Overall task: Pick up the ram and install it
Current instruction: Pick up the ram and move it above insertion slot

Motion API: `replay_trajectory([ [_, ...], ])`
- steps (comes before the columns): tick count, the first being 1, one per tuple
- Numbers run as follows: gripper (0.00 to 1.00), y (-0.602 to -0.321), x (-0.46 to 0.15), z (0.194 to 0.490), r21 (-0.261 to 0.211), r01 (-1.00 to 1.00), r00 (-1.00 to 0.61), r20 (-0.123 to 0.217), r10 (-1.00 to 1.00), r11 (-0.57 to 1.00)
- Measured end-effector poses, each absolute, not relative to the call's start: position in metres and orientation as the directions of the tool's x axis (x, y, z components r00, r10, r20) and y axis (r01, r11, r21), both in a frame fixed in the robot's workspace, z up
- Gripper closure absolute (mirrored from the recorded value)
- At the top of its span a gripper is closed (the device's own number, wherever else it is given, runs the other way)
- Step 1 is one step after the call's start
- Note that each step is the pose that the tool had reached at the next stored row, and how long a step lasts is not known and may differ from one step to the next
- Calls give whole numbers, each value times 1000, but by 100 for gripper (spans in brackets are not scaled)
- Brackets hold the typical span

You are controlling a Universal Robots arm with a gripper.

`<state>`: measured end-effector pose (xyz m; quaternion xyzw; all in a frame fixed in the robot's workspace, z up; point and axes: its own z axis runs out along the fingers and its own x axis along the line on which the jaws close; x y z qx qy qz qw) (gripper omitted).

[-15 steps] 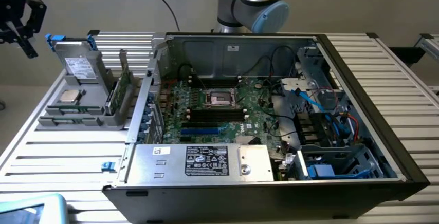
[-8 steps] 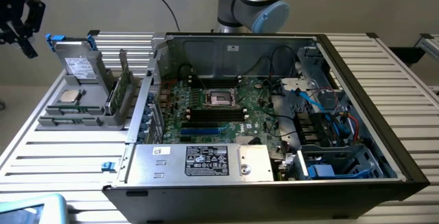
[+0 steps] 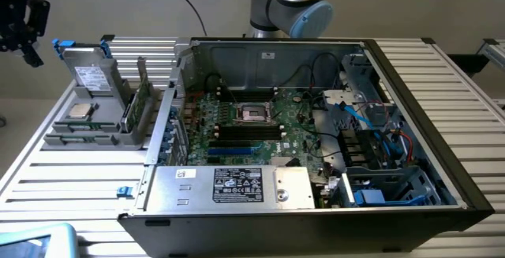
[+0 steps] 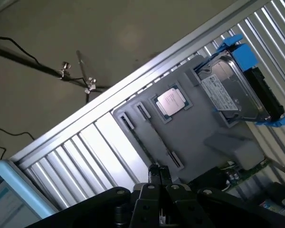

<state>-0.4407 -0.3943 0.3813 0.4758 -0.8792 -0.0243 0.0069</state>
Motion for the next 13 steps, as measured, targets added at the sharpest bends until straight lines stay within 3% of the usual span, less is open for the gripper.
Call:
replay_trajectory([
  [13,89,-394,-441,381,49,-941,-336,-11,-942,335],
])
